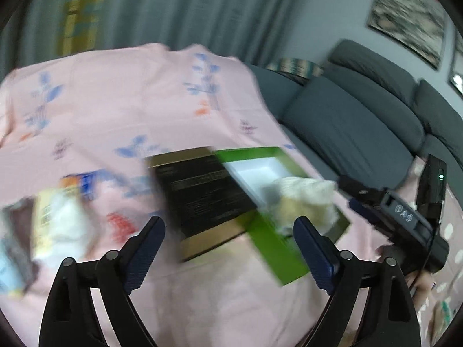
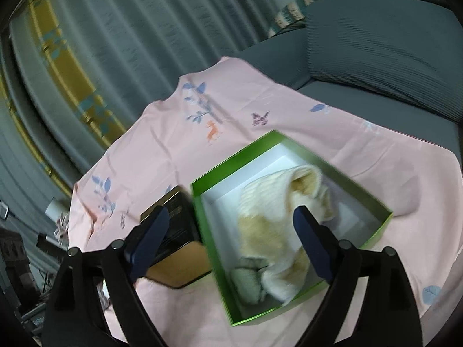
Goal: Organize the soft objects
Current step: 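Move the right gripper back to the grey cloth by the elephant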
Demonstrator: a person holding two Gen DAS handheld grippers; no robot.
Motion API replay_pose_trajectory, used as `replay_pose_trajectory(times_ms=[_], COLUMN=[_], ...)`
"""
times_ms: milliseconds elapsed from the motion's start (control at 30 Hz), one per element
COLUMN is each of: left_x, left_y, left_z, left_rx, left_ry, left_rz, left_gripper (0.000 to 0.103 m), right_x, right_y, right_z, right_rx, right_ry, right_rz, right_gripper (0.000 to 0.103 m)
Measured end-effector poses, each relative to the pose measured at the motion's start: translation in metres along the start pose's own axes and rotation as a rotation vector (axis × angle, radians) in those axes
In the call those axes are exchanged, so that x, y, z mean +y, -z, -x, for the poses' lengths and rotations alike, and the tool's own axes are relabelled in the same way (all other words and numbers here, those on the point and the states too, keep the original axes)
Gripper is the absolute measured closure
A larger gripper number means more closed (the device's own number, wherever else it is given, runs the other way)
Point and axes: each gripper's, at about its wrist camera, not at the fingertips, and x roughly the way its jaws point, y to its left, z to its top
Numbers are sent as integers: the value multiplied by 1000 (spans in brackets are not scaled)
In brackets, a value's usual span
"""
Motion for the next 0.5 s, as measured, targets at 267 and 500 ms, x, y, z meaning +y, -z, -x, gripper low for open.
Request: replay_pose_trajectory(times_ms=[267,500], left_x=[121,194], left_y=[56,103], left_z=[91,123], left_rx=[-76,-67], left_ry=[-225,-369], left_rz=[238,402], left_gripper=[12,12], right_x=[46,120], right_y=[27,52], right_z=[0,-28], right_rx=[66,182], right_ry=[-58,-156], right_rz=[83,181], right_gripper=[8,8])
